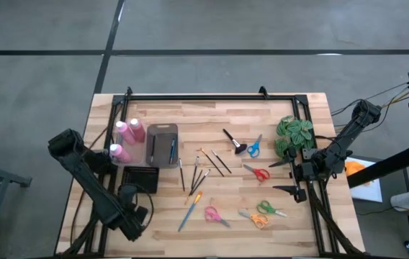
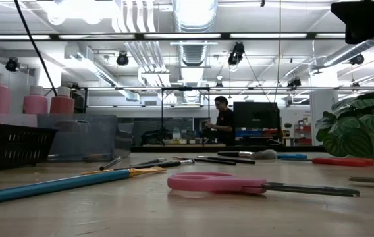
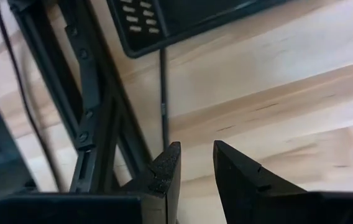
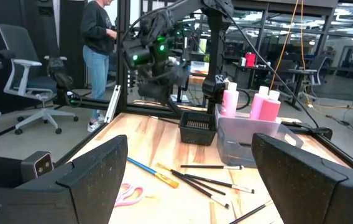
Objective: Pick & Place Paint Supplies
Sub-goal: Put the black brush into the black bin
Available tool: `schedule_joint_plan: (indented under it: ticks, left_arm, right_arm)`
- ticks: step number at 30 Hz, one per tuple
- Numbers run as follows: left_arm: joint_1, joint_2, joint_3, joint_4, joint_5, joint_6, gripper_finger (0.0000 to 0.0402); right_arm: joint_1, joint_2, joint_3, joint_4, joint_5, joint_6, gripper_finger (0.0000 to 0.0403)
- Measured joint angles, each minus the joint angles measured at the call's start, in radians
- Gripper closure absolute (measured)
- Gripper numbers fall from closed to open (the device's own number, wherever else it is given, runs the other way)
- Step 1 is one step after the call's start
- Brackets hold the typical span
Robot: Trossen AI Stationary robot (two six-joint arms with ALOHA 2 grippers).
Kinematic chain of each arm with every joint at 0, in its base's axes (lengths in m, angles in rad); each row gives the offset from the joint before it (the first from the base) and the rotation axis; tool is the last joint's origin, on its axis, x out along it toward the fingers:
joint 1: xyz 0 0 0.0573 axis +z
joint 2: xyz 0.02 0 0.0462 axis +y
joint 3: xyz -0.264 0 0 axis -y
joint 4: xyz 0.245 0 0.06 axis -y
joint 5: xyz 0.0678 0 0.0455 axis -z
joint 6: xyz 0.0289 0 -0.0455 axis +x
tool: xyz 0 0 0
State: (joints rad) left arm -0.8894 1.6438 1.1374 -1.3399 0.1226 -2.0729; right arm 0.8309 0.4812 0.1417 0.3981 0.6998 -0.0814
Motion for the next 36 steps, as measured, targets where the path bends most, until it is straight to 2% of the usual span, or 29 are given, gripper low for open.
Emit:
schedule_joint_plan:
  ticks: [3, 11, 18, 27, 36]
  left_arm:
    - [0.000, 0.043, 0.000, 0.000, 0.037, 0.006, 0.0307]
    - [-0.005, 0.082, -0.018, 0.002, 0.031, 0.009, 0.0307]
    - [-0.008, 0.042, -0.149, 0.165, 0.043, 0.009, 0.0307]
    - [-0.010, -0.026, -0.270, 0.251, 0.054, -0.002, 0.0307]
    - [-0.022, -0.100, -0.419, 0.445, 0.076, -0.033, 0.0307]
  right_arm:
    - [0.000, 0.000, 0.000, 0.000, 0.000, 0.001, 0.0062]
    - [0.000, 0.000, 0.000, 0.000, 0.000, 0.002, 0.0062]
    - [0.000, 0.000, 0.000, 0.000, 0.000, 0.000, 0.0062]
    - [0.000, 0.000, 0.000, 0.000, 0.000, 0.001, 0.0062]
    - [0.000, 0.000, 0.000, 0.000, 0.000, 0.002, 0.0062]
